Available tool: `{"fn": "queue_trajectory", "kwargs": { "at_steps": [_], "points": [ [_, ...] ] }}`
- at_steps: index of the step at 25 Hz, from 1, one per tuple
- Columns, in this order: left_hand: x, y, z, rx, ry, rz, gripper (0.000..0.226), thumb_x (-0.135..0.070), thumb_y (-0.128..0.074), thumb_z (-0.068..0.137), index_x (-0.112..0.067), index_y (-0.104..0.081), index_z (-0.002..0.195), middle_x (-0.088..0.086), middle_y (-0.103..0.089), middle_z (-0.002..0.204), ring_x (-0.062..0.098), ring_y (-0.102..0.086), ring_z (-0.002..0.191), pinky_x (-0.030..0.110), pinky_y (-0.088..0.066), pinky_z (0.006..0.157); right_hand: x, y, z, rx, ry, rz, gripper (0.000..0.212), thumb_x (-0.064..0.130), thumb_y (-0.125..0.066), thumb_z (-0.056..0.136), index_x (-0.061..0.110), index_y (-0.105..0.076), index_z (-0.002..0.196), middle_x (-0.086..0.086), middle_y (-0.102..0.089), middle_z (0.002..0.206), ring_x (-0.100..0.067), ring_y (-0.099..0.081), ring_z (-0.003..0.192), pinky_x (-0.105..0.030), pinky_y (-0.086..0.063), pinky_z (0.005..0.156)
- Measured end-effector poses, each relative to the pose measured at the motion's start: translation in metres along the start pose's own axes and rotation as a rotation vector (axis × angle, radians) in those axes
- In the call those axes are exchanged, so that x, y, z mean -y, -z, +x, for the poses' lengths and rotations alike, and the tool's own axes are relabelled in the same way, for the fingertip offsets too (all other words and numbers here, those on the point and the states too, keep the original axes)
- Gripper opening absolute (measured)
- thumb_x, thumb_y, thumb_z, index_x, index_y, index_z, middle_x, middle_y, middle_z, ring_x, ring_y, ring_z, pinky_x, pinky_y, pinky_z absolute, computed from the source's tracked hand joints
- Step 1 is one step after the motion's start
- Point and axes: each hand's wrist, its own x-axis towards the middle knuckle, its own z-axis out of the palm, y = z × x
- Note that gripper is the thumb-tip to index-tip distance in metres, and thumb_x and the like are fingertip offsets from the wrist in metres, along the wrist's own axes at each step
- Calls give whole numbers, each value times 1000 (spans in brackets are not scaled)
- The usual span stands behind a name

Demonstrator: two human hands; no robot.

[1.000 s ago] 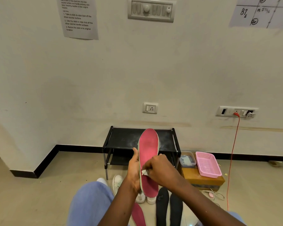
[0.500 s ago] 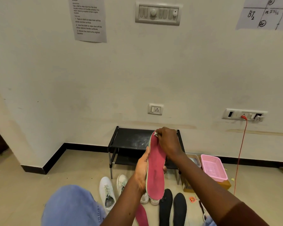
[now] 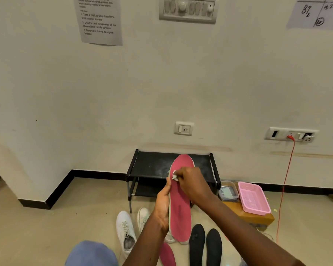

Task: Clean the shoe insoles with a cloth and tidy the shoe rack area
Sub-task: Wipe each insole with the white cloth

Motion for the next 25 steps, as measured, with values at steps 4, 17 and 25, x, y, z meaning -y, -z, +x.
{"fn": "queue_trajectory", "kwargs": {
  "at_steps": [4,17,25],
  "points": [
    [-6,6,8,-21,33,15,50,-46,-37,96,-5,-63,107,16,-70,81,28,-68,67,34,-58,58,-10,-7,25,-112,-77,-32,26,1,-46,91,2,-71,97,-13,-71,95,-23,-65,84,-23,-46,75],
    [-7,23,34,-52,55,-45,52,-48,-37,94,-5,-62,108,15,-69,82,27,-68,70,33,-57,60,-23,-33,37,-57,-69,-39,26,-4,-47,87,2,-72,93,-16,-70,90,-27,-64,81,-25,-45,73],
    [-19,46,46,-98,4,-158,61,-49,-36,92,1,-71,92,20,-70,76,32,-70,66,37,-59,56,-5,-59,24,124,-35,75,26,3,-50,88,10,-72,101,-11,-71,95,-22,-66,81,-24,-49,70]
  ]
}}
